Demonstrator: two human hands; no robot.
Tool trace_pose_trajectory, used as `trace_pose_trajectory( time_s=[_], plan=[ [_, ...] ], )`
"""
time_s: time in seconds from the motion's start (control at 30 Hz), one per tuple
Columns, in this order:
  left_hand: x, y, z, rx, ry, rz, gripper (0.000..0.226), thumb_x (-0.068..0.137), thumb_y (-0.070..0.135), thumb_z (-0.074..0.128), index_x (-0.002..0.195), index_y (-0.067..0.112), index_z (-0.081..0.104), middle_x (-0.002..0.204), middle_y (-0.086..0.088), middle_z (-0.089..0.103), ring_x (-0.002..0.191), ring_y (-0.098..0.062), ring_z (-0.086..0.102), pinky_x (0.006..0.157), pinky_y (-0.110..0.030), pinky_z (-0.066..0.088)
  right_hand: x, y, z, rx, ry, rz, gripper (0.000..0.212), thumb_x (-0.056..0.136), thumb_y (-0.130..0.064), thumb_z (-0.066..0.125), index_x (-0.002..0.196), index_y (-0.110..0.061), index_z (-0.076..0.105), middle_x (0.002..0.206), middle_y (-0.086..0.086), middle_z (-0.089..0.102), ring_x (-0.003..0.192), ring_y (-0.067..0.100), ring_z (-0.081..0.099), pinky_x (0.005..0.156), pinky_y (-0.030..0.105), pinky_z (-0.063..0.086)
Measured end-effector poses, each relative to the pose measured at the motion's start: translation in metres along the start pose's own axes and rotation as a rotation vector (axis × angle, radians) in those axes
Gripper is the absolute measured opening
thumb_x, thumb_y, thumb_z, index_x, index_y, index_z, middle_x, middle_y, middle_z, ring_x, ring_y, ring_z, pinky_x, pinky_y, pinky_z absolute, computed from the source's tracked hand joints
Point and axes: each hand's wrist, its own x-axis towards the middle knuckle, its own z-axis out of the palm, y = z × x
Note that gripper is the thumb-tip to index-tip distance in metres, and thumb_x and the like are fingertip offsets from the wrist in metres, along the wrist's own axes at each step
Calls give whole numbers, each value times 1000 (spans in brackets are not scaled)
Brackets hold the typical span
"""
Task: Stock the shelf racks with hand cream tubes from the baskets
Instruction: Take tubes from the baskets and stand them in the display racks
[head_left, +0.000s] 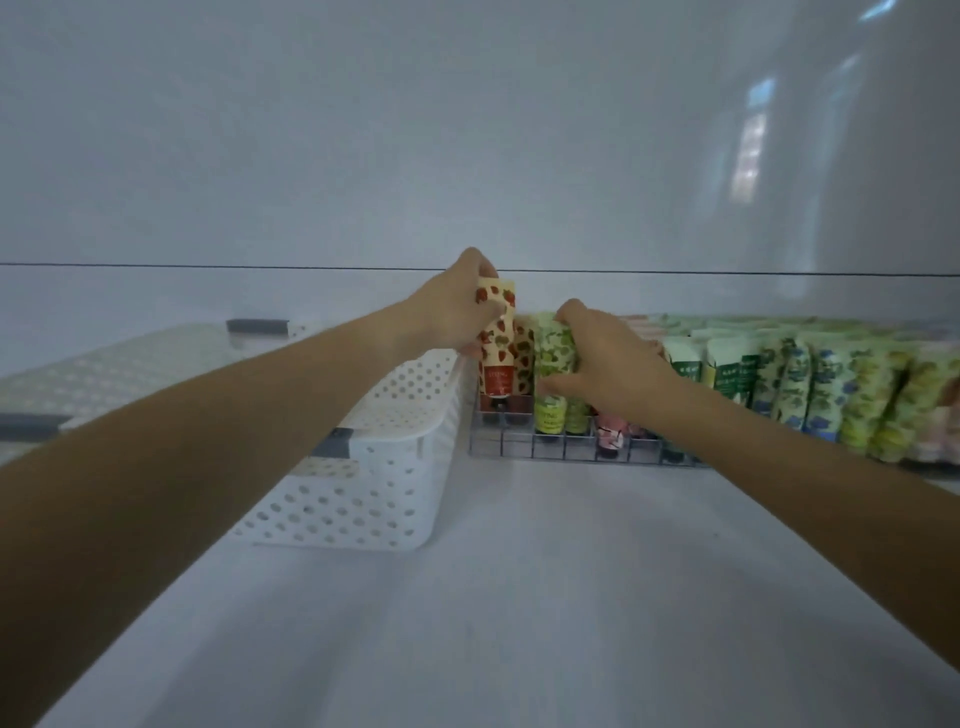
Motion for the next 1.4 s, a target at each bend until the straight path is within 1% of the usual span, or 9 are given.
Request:
trace_pose_trajectory(
  time_s=[0.2,0.3,0.37,0.57,0.77,0.93,1.17,1.27,1.4],
  plan=[
    [8,-3,-4,88,-67,8,19,94,7,46,105,16,33,90,-12,58,76,-29,61,75,-46,57,-12,-1,16,-81,25,-64,66,85,-32,65,137,-9,30,128,10,44,108,23,48,76,29,39],
    [12,-3,-4,151,-82,17,17,93,7,47,102,15,34,90,-12,59,74,-27,62,67,-38,56,-24,3,19,-178,106,-150,76,85,-32,64,144,-9,23,136,12,34,103,24,51,67,26,40],
    [15,-4,-1,213,-69,34,16,93,8,46,101,15,34,84,-8,57,65,-21,58,55,-28,51,-34,3,23,-254,170,-208,77,81,-29,69,142,-5,30,140,18,34,101,27,56,55,28,44],
    [23,-11,0,338,-30,57,21,90,13,55,100,14,37,74,1,48,59,-10,45,47,-20,36,-52,4,40,-322,253,-295,59,67,-9,79,121,0,58,134,29,46,95,32,65,44,25,50],
    [27,-17,1,529,-84,126,23,88,18,59,97,17,38,75,7,47,62,-6,41,49,-21,28,-51,6,42,-271,238,-330,46,66,-3,77,111,-1,66,133,27,48,91,31,67,41,23,46],
    [29,-17,-3,555,-64,139,27,83,23,65,100,17,45,96,3,50,86,-16,47,63,-25,35,-50,10,35,-273,308,-361,34,71,-6,71,104,-5,67,130,19,54,90,31,66,46,27,51],
    [24,-8,-39,587,8,244,15,89,29,57,99,19,53,90,7,54,82,-12,51,70,-22,36,-34,1,8,-193,459,-383,28,78,-7,67,106,-2,66,118,16,62,96,32,62,69,34,52],
    [20,-5,-62,671,17,265,13,90,30,54,97,19,55,94,5,54,85,-13,50,74,-25,36,-21,-16,-5,-160,403,-413,27,83,-9,63,109,-3,65,113,13,64,100,32,60,80,36,49],
    [13,-12,-102,761,58,267,9,90,29,54,93,21,54,93,5,54,85,-14,48,74,-26,36,5,-53,-13,-168,296,-466,26,88,-15,58,112,-10,64,110,5,64,99,25,57,75,28,41]
  ],
)
